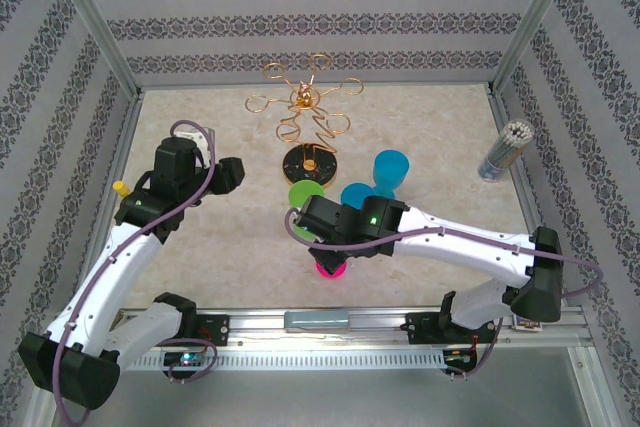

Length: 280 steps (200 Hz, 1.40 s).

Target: Take the wine glass off the wine glass rack

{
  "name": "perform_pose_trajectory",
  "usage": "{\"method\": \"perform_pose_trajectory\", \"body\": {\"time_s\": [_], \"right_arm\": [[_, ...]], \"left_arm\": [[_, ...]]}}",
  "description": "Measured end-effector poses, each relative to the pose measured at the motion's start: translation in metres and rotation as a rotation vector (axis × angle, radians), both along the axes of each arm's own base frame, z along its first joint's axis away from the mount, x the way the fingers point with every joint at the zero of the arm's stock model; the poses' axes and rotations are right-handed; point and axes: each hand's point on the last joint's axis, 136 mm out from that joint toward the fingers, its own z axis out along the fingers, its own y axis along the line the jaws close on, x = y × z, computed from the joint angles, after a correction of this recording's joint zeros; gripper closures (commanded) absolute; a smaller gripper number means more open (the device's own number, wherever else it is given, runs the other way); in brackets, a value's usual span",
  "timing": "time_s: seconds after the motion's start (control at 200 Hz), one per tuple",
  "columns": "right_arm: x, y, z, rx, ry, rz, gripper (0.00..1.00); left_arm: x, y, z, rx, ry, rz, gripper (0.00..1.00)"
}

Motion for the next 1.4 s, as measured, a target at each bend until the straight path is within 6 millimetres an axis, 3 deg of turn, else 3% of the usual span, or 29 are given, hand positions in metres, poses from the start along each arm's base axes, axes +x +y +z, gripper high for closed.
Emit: {"method": "perform_pose_trajectory", "body": {"time_s": [0.21, 0.49, 0.68, 0.829, 0.964, 1.064, 1.184, 1.399], "right_arm": [[0.001, 0.001, -0.008, -0.016, -0.006, -0.016, 1.0], [0.001, 0.0, -0.012, -0.022, -0.011, -0.032, 0.7], [0.003, -0.002, -0.01, -0.021, -0.021, -0.041, 0.6], [0.006, -0.006, 0.005, -0.005, -0.052, -0.048, 0.56], [0.016, -0.008, 0.04, 0.078, -0.103, -0.071, 0.53], [0.037, -0.025, 0.07, 0.167, -0.138, -0.151, 0.53], [0.069, -0.062, 0.1, 0.26, -0.186, -0.298, 0.52], [0.114, -0.132, 0.124, 0.365, -0.254, -0.55, 0.52]], "left_arm": [[-0.001, -0.001, -0.005, -0.004, 0.01, -0.008, 0.4], [0.0, -0.001, -0.004, -0.007, 0.008, -0.006, 0.4], [0.0, -0.001, -0.004, -0.009, 0.009, -0.008, 0.39], [0.001, -0.002, -0.008, -0.008, 0.022, -0.011, 0.4], [0.003, -0.003, -0.014, -0.002, 0.041, -0.011, 0.39], [0.004, -0.003, -0.016, 0.001, 0.049, -0.011, 0.38], [0.006, -0.002, -0.021, 0.012, 0.061, -0.008, 0.38], [0.012, 0.003, -0.031, 0.037, 0.087, 0.018, 0.36]]}}
